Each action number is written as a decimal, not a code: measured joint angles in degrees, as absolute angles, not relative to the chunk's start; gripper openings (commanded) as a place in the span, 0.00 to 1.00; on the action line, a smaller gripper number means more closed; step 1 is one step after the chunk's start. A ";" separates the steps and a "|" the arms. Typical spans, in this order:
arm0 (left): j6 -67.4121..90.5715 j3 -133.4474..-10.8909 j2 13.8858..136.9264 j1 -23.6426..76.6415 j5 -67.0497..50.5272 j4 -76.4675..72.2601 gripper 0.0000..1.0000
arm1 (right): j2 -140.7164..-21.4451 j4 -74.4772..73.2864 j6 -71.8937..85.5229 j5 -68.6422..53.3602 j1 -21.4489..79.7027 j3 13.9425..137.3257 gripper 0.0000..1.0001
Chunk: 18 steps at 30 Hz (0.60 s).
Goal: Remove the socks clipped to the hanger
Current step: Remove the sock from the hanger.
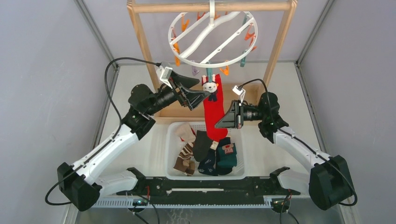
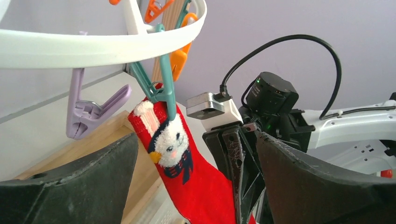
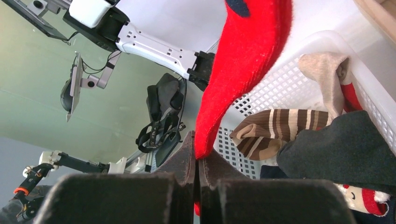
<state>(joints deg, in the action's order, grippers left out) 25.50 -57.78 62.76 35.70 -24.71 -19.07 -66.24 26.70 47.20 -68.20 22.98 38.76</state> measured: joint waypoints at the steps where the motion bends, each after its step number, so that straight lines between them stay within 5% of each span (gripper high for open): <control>1: 25.58 -57.78 63.35 35.66 -25.34 -19.42 1.00 | -66.22 26.57 47.11 -68.20 23.14 38.76 0.00; 18: 25.74 -61.12 68.95 33.19 -29.71 -22.26 0.95 | -64.71 22.81 44.86 -67.96 25.04 38.83 0.00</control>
